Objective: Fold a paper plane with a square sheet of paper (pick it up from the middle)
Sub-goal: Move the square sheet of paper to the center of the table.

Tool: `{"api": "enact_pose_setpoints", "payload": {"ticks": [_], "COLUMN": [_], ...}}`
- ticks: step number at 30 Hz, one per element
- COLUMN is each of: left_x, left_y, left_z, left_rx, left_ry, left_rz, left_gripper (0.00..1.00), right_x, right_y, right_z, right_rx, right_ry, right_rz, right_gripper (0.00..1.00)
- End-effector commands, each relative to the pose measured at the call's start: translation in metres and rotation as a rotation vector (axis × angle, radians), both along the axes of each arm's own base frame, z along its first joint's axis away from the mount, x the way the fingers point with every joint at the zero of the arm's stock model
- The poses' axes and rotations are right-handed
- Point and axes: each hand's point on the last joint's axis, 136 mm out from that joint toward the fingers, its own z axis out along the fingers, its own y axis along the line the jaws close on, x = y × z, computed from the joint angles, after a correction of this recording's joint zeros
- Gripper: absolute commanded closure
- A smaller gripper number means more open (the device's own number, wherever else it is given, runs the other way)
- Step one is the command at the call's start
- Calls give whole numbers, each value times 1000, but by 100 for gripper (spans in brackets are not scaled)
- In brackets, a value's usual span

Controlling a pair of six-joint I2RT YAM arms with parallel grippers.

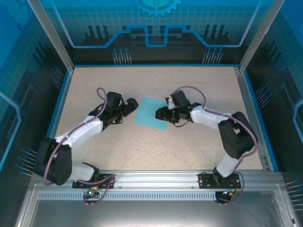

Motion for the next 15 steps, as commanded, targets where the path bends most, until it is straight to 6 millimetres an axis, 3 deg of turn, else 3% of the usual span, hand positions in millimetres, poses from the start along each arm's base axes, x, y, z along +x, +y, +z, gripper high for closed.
{"api": "enact_pose_setpoints", "payload": {"ticks": [1,4,7,15], "left_x": [-9,-16,-20,-30], "left_y": [20,25,29,23], "left_z": [8,17,27,46], "left_rx": [82,93,93,64], "left_ry": [-54,-100,-140,-224], "left_rz": [13,3,-1,-54], "left_gripper": [1,1,2,2], "right_x": [2,4,0,-49], "right_y": [12,21,18,-30], "right_z": [-20,-34,-52,-84], "right_rx": [-74,-126,-169,-314], "right_ry": [72,112,156,234], "right_rz": [6,41,59,134], "right_gripper": [47,48,48,48]}}
